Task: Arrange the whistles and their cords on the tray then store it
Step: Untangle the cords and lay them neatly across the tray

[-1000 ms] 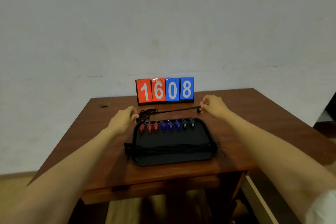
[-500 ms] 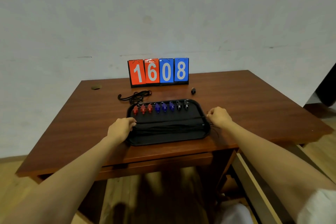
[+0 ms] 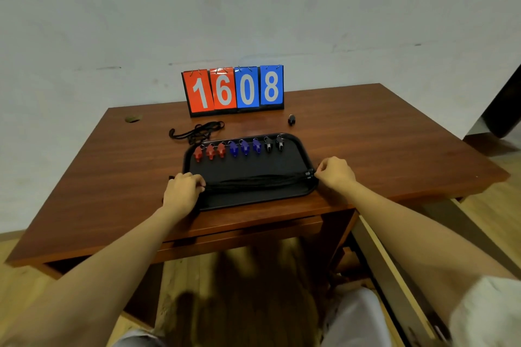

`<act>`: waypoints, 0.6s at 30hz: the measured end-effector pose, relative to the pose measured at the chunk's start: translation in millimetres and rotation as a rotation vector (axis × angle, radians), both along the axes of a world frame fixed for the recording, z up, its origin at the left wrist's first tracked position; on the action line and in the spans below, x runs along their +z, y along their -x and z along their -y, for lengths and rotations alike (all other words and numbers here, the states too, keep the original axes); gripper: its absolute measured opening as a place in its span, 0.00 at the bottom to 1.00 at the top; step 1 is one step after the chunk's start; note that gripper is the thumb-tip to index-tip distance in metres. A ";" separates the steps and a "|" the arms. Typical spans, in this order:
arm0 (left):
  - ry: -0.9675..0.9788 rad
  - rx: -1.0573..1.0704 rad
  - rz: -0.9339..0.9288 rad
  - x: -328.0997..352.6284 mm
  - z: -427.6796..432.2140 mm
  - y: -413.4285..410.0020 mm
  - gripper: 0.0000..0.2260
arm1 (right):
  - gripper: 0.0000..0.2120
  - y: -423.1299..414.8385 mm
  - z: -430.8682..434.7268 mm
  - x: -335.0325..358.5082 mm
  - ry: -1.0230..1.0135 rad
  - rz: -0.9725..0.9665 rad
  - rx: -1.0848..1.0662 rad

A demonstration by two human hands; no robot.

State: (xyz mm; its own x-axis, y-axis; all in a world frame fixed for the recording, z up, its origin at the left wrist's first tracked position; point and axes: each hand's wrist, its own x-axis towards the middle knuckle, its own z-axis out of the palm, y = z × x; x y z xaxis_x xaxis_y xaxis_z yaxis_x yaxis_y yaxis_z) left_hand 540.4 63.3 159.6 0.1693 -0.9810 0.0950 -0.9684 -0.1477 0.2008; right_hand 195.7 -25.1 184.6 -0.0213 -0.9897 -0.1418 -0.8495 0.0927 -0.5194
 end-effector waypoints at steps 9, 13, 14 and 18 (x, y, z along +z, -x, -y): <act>0.014 -0.003 0.075 -3.7 -4.9 7.7 0.13 | 0.02 0.9 -4.3 -4.0 0.101 -0.096 0.080; 0.030 -0.049 0.108 -3.8 -9.3 14.8 0.16 | 0.08 -1.6 -8.4 -4.2 0.251 -0.163 0.277; 0.030 -0.060 0.111 -4.2 -10.2 16.7 0.16 | 0.10 -2.8 -9.3 -4.5 0.280 -0.202 0.344; 0.040 -0.079 0.100 -5.1 -13.3 24.6 0.16 | 0.14 -8.8 -12.6 -9.2 0.324 -0.411 0.519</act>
State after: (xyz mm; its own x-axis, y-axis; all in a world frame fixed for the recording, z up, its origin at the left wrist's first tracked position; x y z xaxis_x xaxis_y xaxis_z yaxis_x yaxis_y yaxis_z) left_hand 515.7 76.6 154.5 0.0797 -0.9860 0.1464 -0.9922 -0.0643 0.1066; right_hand 204.5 -12.5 175.5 0.4726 -0.8778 0.0781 -0.8743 -0.4782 -0.0829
